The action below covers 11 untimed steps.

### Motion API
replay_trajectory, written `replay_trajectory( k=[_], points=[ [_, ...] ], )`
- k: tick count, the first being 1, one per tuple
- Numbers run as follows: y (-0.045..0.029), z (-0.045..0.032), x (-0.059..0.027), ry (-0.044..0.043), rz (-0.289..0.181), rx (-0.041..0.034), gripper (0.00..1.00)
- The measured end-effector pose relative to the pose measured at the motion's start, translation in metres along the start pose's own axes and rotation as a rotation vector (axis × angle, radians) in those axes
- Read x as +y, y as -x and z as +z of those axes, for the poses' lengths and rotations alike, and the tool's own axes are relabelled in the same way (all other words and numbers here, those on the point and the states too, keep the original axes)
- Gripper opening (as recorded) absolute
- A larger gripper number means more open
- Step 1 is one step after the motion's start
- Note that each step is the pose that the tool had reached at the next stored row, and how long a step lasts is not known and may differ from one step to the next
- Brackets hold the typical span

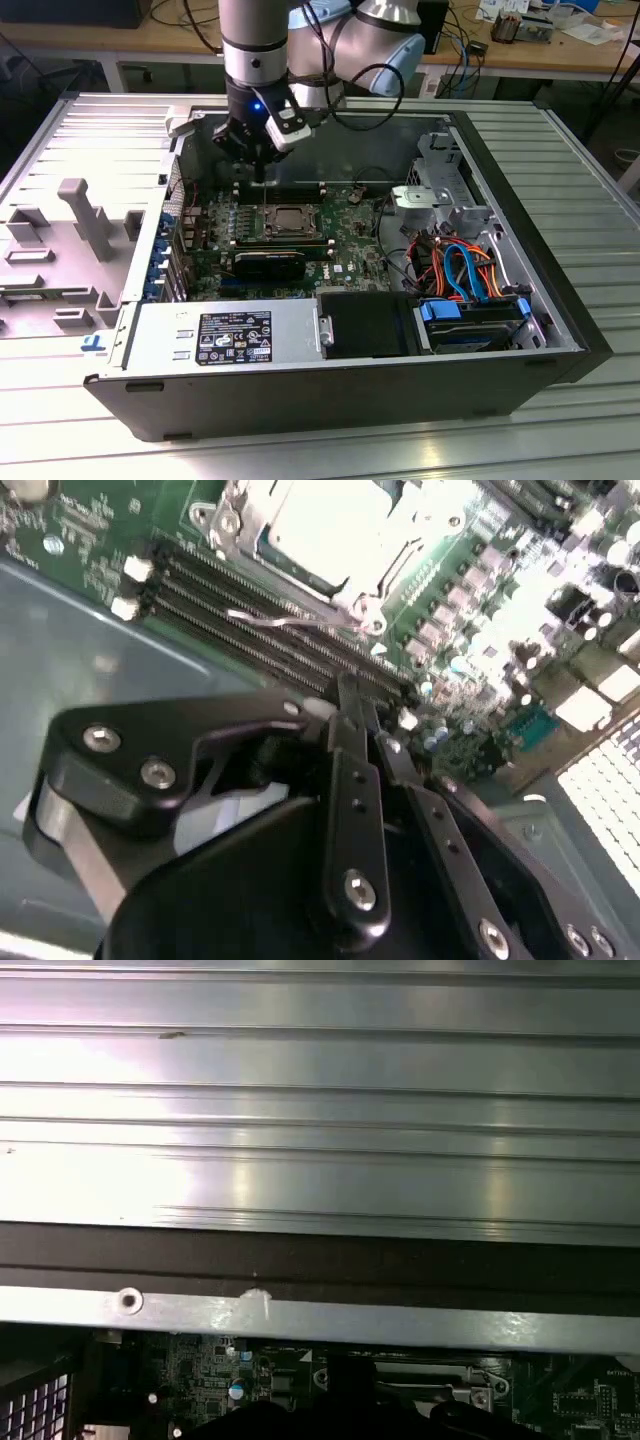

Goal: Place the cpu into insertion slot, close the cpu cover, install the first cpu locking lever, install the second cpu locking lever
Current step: 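Install the second cpu locking lever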

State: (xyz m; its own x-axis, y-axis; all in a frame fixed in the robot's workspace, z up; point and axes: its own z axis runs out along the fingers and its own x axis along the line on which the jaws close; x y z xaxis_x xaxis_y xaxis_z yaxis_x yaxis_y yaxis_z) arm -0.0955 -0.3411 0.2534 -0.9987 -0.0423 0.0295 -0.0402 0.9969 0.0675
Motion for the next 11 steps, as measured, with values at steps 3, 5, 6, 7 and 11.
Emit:
replay_trajectory(
  k=[3, 5, 6, 7, 11],
  points=[
    [-0.0068, 0.0149, -0.0005, -0.0689, 0.007, 0.0021, 0.11],
    [-0.0067, 0.0211, 0.0003, -0.069, -0.001, 0.0023, 0.11],
    [-0.0067, 0.023, 0.0006, -0.0693, -0.011, 0.0026, 0.11],
    [-0.0066, 0.025, 0.0009, -0.0697, -0.024, 0.003, 0.11],
    [-0.006, 0.0351, 0.0014, -0.0705, -0.049, 0.0038, 0.11]
  ],
)
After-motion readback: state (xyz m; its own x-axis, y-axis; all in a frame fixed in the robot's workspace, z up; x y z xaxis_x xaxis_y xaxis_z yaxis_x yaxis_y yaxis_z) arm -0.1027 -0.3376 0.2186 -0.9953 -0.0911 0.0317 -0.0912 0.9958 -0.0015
